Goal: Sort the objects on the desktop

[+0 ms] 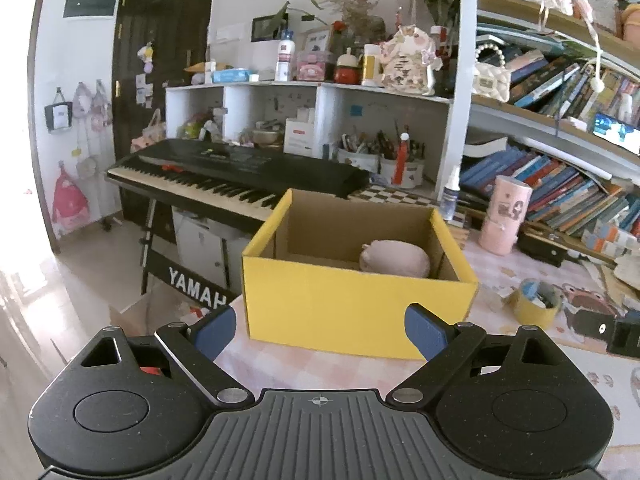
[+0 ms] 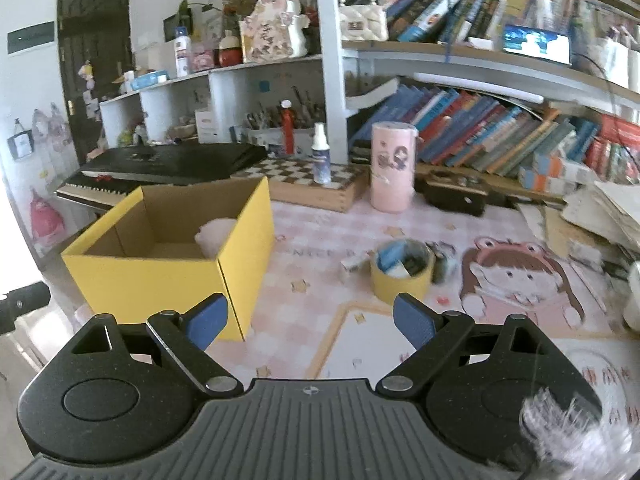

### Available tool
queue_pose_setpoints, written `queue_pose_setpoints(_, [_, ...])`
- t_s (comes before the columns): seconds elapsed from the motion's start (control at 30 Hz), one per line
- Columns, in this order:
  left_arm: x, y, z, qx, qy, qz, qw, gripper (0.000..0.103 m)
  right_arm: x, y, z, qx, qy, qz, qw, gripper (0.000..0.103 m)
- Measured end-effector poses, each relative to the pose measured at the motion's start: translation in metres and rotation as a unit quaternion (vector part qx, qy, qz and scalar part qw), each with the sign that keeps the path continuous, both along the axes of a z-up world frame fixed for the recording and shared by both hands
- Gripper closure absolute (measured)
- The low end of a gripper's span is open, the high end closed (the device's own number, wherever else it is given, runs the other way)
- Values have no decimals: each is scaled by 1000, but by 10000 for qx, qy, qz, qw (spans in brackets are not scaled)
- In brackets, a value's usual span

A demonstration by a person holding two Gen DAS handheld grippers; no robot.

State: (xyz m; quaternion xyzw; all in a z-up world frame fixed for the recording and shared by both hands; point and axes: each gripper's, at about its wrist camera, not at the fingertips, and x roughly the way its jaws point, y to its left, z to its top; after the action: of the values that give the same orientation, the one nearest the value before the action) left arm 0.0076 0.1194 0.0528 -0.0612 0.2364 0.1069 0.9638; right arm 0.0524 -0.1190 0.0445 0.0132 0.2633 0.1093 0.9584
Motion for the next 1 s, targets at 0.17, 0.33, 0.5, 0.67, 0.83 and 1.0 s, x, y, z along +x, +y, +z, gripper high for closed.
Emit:
queue_pose_setpoints(0.17, [-15,-9,-5,66,27,-170,9998,10,-28,0,-6,-26,9,-165,9999,13])
queue_pose_setpoints(0.33, [-26,-17,-11,62,104,-325,9994,10,-49,2,-12,-146,54,-239,9996,13])
queue_pose_setpoints(0.5, [-30,-25,-18,18,185,-494,9986,10,-64,-1,-18,-253,173,-325,9990,13])
queue_pose_setpoints(0.67, [-31,-36,-26,3,295,-710,9970,10,-74,-4,-25,-360,276,-398,9982,13])
queue_pose_setpoints(0.83, [-31,-48,-31,56,418,-980,9943,9,-78,-11,-30,-344,399,-538,9972,13])
queue_pose_setpoints(1.0, [-27,-60,-34,90,473,-1167,9920,9,-77,-19,-34,-289,530,-688,9958,13])
